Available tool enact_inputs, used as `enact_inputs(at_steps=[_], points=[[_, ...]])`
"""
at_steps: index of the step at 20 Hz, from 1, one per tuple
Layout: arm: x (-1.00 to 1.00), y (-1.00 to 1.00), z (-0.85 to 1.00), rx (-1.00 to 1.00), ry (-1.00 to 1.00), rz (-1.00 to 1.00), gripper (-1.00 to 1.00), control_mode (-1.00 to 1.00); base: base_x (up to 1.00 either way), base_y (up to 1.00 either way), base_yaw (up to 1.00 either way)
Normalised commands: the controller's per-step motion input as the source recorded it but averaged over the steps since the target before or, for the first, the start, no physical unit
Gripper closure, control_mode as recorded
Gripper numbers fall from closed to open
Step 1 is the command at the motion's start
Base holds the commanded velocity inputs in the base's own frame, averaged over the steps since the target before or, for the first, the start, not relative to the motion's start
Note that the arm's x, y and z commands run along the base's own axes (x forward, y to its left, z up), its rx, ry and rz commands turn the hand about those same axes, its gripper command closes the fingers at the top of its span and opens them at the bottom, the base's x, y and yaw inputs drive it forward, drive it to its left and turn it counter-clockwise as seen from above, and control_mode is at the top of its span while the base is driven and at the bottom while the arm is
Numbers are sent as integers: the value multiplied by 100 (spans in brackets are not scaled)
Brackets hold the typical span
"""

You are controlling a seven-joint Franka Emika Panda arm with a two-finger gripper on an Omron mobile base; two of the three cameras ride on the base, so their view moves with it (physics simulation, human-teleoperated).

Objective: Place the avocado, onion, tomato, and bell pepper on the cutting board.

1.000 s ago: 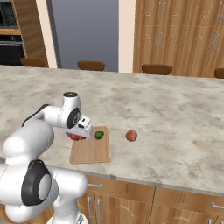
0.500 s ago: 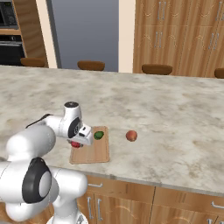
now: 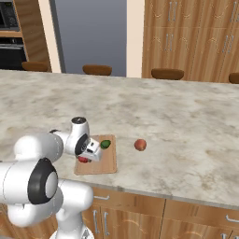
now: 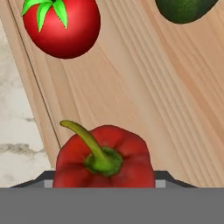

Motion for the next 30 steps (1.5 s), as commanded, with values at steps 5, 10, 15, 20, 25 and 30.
enact_inputs(at_steps=[5, 10, 15, 20, 25, 30], points=[[17, 0, -27, 0, 0, 0, 100, -100, 0, 0, 0], [7, -1, -29, 0, 0, 0, -100, -100, 0, 0, 0], [0, -9, -4, 0, 0, 0, -100, -100, 0, 0, 0], [0, -15, 0, 0, 0, 0, -100, -100, 0, 0, 0], [0, 0, 11, 0, 0, 0, -100, -100, 0, 0, 0], [-7, 0, 42, 0, -10, 0, -100, -100, 0, 0, 0]])
